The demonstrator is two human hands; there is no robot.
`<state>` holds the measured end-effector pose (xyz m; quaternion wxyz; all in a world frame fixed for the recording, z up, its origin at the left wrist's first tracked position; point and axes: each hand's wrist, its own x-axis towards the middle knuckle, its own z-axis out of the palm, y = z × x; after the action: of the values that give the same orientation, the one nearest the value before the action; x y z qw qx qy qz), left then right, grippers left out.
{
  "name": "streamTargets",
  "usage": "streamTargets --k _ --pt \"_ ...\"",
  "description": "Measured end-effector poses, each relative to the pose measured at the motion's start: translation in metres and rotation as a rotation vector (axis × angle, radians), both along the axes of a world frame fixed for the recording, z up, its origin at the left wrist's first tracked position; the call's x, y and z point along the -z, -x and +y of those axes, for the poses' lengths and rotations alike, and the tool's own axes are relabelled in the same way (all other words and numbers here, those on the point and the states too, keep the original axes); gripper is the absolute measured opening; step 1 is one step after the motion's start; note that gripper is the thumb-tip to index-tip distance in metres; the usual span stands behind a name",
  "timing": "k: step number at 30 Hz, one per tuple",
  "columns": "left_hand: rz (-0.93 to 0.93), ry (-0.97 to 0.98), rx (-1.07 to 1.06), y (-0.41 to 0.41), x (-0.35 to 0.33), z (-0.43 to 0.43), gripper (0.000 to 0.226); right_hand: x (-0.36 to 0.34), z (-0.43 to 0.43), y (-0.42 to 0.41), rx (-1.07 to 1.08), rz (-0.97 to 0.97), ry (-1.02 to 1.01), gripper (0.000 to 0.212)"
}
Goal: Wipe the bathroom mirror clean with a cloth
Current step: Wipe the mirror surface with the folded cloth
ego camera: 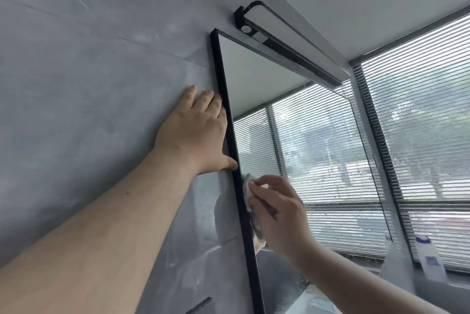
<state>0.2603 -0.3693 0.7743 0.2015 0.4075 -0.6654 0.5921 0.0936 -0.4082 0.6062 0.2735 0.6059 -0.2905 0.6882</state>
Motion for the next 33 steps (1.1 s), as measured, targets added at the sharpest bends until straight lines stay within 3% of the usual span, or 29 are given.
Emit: streamTargets --k 4,8,14,18,27,33 --pt "0.008 0.002 0.0 0.001 0.002 -0.001 0.119 -0.014 -0.003 0.01 0.081 0.019 0.017 0.022" --pt "0.03 0.006 -0.011 0.002 0.003 0.0 0.12 -0.056 -0.022 0.044 0.042 -0.176 -0.103 0.016" --pt "0.045 -0.003 -0.016 0.003 0.002 0.0 0.121 -0.134 -0.057 0.103 0.061 -0.385 -0.131 0.022" --pt "0.054 -0.005 0.011 0.004 0.002 0.0 0.122 -0.15 -0.068 0.113 0.003 -0.457 -0.149 0.022" --pt "0.053 -0.002 0.026 0.005 0.003 0.003 0.122 -0.079 -0.036 0.044 -0.021 -0.175 0.011 0.014" --pt "0.037 0.011 0.034 0.003 0.003 0.0 0.12 -0.007 -0.025 0.012 0.027 0.058 0.189 0.024"
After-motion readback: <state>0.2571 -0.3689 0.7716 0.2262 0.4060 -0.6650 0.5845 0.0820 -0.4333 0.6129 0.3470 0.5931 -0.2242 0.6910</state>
